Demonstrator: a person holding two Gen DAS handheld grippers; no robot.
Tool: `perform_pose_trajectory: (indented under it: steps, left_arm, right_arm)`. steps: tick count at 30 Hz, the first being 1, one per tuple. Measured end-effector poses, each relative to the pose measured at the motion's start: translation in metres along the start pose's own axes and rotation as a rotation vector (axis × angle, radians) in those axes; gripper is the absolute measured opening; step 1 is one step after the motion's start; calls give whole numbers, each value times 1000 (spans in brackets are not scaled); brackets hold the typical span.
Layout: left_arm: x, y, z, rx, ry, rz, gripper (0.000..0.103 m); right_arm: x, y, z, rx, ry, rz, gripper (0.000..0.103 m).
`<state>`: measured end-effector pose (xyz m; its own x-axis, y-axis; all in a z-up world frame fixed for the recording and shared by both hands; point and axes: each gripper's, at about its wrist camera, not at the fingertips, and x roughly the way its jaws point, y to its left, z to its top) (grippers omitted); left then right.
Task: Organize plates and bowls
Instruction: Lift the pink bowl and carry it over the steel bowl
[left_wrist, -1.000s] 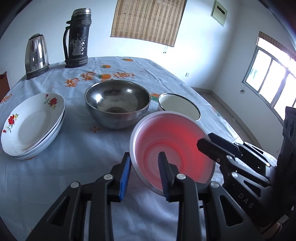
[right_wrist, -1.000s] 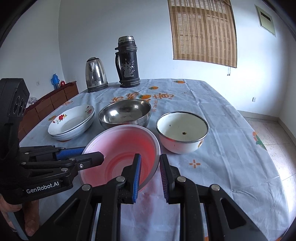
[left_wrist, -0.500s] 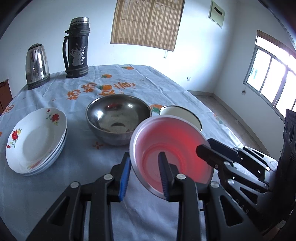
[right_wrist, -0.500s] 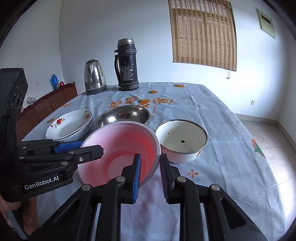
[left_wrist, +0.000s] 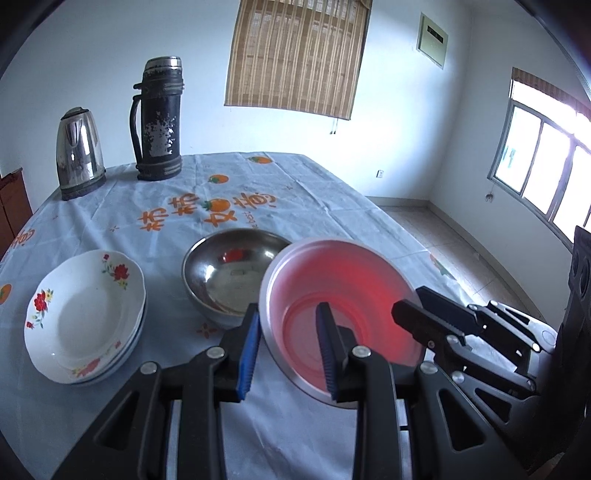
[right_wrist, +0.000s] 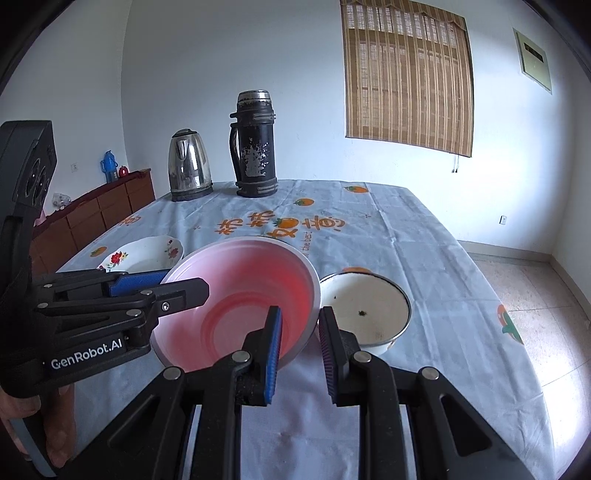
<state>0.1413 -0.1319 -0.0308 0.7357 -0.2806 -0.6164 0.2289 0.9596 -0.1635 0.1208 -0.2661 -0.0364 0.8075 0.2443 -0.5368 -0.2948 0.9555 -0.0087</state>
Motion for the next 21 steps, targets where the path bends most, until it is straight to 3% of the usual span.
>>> perform_pose_trajectory:
  steps: [8, 21]
  left_arm:
    - [-4, 2, 19, 13, -56, 12, 29]
    - [8, 13, 46, 10, -83, 24, 29]
  right_arm:
    - [3, 1, 13, -11, -19, -10, 22]
    - [10, 5, 51, -52, -74, -41, 22]
